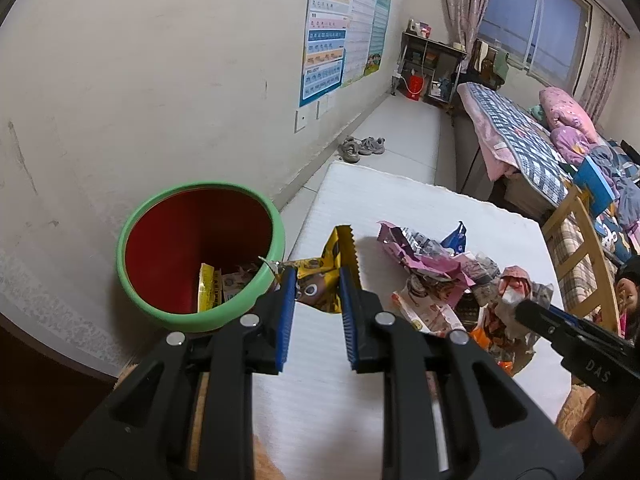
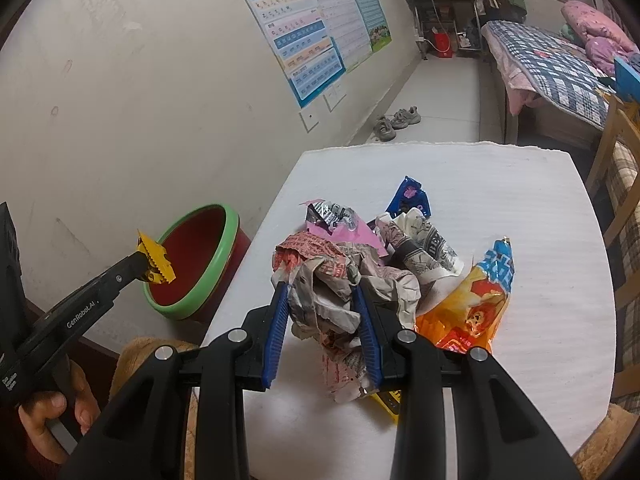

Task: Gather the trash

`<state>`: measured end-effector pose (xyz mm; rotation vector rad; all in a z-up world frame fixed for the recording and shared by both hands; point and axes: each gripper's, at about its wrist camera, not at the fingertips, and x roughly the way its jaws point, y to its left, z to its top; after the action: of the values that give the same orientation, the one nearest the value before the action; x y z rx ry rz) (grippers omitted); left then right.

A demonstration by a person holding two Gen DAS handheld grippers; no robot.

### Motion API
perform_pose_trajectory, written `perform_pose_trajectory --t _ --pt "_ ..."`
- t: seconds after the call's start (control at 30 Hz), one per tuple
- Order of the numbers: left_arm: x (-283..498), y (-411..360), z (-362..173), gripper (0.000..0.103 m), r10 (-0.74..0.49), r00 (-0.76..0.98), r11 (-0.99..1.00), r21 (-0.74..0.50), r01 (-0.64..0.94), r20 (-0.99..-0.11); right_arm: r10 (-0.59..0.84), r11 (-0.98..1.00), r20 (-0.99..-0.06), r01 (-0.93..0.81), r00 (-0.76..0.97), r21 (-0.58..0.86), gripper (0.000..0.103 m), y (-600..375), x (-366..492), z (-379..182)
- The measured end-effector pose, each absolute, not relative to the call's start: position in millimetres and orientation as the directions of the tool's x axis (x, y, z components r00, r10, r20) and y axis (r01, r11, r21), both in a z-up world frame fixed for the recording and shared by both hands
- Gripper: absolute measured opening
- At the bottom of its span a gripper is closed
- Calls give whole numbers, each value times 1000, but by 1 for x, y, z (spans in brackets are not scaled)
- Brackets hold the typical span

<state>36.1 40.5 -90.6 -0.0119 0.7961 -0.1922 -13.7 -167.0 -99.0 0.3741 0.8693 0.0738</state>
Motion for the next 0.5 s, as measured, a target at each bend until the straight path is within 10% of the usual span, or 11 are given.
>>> perform_pose_trajectory --t 0.5 --pt "48 75 -90 21 -95 712 995 -40 94 -695 241 949 -721 -2 650 315 33 -135 11 -86"
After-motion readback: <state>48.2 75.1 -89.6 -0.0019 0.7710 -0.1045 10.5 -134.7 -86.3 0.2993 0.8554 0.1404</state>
